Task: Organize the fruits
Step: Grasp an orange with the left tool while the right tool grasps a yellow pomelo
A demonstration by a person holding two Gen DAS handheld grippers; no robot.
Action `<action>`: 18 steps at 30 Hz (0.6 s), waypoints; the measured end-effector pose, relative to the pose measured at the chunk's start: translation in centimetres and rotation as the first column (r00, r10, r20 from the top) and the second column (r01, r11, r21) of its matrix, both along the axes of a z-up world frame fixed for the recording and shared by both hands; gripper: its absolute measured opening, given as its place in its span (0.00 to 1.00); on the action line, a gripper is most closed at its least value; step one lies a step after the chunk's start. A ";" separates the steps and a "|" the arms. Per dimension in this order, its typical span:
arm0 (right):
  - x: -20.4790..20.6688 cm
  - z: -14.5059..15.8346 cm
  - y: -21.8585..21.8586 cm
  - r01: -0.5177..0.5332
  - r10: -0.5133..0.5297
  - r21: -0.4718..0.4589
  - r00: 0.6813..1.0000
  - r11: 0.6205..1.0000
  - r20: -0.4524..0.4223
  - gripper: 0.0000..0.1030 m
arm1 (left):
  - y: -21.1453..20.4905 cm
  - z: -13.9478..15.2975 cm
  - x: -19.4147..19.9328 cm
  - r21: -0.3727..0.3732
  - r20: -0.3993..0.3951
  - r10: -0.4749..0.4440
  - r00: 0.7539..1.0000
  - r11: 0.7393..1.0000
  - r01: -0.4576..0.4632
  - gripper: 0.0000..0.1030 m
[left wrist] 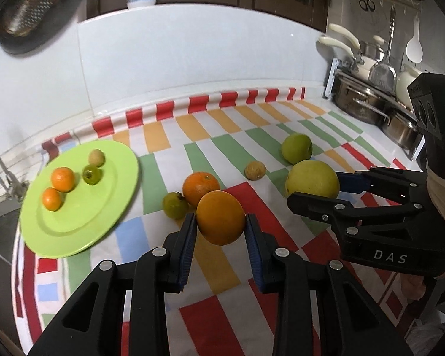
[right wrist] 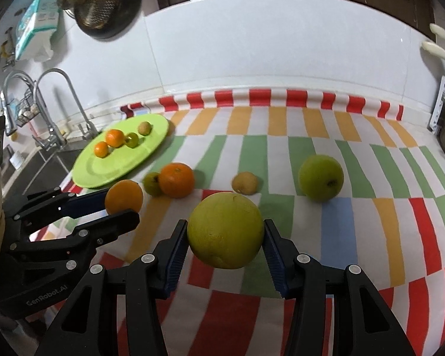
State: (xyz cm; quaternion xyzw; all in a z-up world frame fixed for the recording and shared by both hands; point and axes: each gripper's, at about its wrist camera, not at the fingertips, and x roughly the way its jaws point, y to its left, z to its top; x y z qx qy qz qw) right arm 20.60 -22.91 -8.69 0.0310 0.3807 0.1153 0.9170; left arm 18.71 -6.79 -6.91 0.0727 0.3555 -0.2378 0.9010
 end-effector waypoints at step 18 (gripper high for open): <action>-4.0 4.8 3.0 -0.074 0.074 -0.007 0.989 0.997 0.130 0.49 | 4.4 4.2 -4.8 -0.009 0.129 0.129 0.983 0.992 -0.129 0.32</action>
